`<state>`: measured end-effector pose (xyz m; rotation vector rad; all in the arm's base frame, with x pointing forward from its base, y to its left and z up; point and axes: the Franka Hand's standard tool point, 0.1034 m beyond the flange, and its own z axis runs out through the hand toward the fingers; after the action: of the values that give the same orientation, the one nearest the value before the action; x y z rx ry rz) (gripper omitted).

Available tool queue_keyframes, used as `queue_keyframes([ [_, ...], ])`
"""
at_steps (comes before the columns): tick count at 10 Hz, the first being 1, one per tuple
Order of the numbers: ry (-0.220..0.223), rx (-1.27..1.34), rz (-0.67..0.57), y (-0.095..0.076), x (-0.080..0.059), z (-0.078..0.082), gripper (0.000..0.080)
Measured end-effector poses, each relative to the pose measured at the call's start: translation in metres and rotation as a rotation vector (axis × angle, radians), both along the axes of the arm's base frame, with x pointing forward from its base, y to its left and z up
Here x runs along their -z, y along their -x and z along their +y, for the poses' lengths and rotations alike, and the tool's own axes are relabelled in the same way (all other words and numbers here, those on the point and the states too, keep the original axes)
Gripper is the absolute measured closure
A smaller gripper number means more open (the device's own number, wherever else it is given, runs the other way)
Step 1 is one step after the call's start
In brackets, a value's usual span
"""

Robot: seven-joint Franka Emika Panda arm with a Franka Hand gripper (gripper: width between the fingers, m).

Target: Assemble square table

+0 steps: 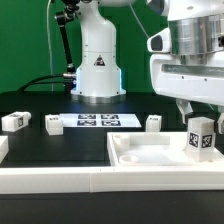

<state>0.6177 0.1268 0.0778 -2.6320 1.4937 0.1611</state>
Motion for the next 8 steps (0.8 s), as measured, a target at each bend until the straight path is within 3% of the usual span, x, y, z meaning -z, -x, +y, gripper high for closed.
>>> queue_keyframes([
  [1, 0.000, -0.061, -0.011, -0.0013, -0.0001, 0.0004, 0.0186],
  [2, 0.005, -0.206, -0.031, -0.0008, 0.0001, 0.0019, 0.0157],
  [6, -0.005, -0.493, -0.082, -0.0016, 0.0009, 0.0018, 0.0151],
  [8, 0.014, -0.727, -0.105, -0.0017, 0.0016, -0.0011, 0.0151],
])
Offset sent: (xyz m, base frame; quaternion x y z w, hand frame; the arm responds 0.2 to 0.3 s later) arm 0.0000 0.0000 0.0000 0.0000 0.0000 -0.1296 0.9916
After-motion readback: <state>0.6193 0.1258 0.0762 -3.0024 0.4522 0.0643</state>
